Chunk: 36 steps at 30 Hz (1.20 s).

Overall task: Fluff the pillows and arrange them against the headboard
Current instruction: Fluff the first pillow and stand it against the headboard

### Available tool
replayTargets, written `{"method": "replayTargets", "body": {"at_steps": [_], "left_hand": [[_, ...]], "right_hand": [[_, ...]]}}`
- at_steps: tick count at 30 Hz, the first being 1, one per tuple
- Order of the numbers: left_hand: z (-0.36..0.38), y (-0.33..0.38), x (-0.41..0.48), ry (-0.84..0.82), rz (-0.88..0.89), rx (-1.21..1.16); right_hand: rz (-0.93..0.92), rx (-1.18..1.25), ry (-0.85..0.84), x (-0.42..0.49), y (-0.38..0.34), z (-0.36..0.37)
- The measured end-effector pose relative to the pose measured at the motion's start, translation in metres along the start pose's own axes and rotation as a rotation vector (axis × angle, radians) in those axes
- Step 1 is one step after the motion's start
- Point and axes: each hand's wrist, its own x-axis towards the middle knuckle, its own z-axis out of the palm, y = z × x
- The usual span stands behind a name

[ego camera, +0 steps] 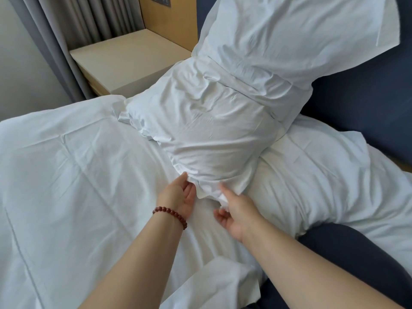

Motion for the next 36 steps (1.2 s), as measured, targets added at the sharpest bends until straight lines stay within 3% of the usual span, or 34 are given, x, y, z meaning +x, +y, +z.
{"method": "replayTargets", "body": {"at_steps": [4, 8, 11, 15, 18, 20, 24, 29, 32, 36], "left_hand": [[0.0, 0.023, 0.01, -0.033, 0.094, 0.083], [0.009, 0.041, 0.019, -0.015, -0.041, 0.089], [0.007, 0.041, 0.021, 0.013, -0.023, 0.174], [-0.002, 0.026, 0.028, 0.055, 0.174, 0.158], [-0.005, 0.018, 0.03, 0.039, 0.245, 0.119], [-0.006, 0.021, 0.033, -0.007, 0.22, 0.053], [-0.003, 0.046, 0.035, -0.107, 0.14, -0.062], [0.013, 0.082, 0.041, -0.156, 0.077, -0.2], [0.015, 0.092, 0.047, -0.059, 0.086, -0.154], [-0.002, 0.085, 0.065, 0.077, 0.299, -0.177]], "right_hand": [[-0.188, -0.039, 0.099, 0.006, 0.0, -0.012], [-0.444, -0.553, 0.221, -0.001, 0.012, -0.023], [-0.61, -0.621, 0.3, -0.006, 0.002, -0.019], [-0.839, -0.721, 0.235, 0.001, -0.009, -0.017], [-1.233, -0.983, 0.249, 0.005, -0.007, -0.012], [-1.407, -1.131, 0.141, 0.01, -0.009, 0.003], [-1.486, -1.459, -0.029, 0.025, -0.025, 0.06], [-1.274, -2.02, 0.089, 0.059, -0.065, 0.104], [-1.257, -2.011, 0.153, 0.074, -0.069, 0.104], [-1.272, -1.968, 0.155, 0.079, -0.067, 0.098]]}}
